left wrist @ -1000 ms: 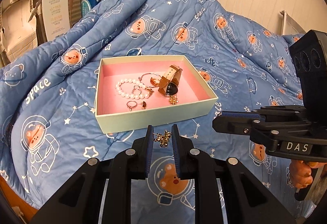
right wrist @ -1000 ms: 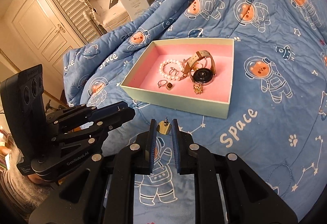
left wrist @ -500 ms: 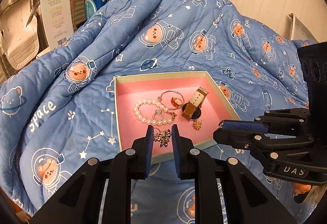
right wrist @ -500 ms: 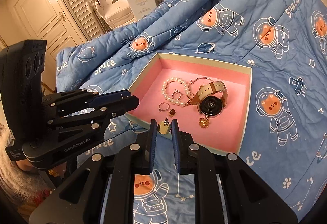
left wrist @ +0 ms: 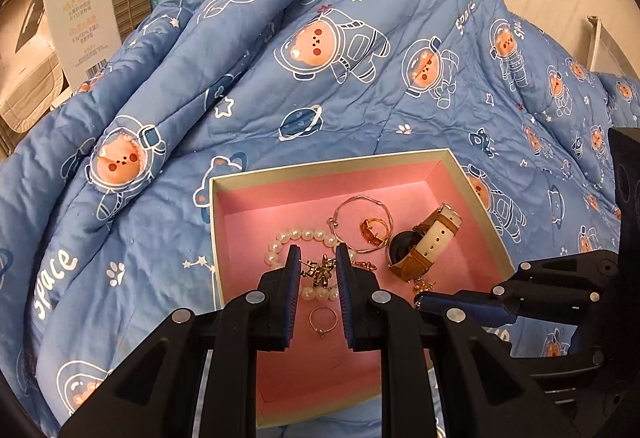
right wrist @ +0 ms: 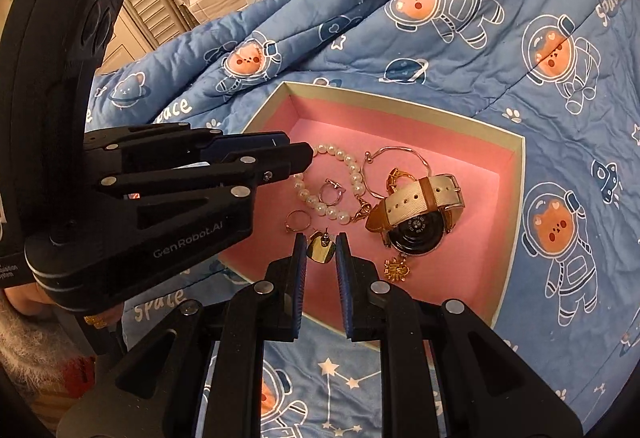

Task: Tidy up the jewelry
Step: 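Carry the square earring and flower earring over the pink box and lower them, then open both tools to drop the earrings into the box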

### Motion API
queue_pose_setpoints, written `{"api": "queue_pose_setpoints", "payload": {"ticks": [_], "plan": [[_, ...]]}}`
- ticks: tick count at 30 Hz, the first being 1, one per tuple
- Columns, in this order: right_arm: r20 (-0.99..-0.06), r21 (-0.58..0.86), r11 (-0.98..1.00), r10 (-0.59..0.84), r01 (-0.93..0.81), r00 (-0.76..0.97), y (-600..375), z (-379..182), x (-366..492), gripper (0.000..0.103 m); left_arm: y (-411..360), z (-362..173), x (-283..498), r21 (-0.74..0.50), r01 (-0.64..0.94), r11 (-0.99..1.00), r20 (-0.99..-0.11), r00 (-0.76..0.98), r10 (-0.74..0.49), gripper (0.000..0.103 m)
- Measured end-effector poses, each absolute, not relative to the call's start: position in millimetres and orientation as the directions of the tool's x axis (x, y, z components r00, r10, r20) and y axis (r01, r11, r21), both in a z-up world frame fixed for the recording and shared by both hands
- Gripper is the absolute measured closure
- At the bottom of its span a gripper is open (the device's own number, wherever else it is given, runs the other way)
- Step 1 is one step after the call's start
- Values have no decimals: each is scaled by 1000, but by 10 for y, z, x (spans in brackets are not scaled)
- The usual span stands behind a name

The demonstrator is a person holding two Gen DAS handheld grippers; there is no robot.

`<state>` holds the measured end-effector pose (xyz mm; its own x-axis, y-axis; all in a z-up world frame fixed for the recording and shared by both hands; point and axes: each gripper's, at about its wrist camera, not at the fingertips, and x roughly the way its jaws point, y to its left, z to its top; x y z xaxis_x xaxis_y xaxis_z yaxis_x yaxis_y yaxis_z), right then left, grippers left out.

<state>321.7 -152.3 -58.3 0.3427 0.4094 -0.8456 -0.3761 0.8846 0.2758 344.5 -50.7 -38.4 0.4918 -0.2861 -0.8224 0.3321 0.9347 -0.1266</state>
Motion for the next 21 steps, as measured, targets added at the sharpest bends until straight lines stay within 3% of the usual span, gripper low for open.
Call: {"api": "queue_pose_setpoints", "payload": {"ticks": [21], "plan": [[-911, 245, 913, 332, -326, 245, -1459, -879, 3468, 87, -607, -648, 3723, -118, 312, 943, -876, 414, -247, 86]]}}
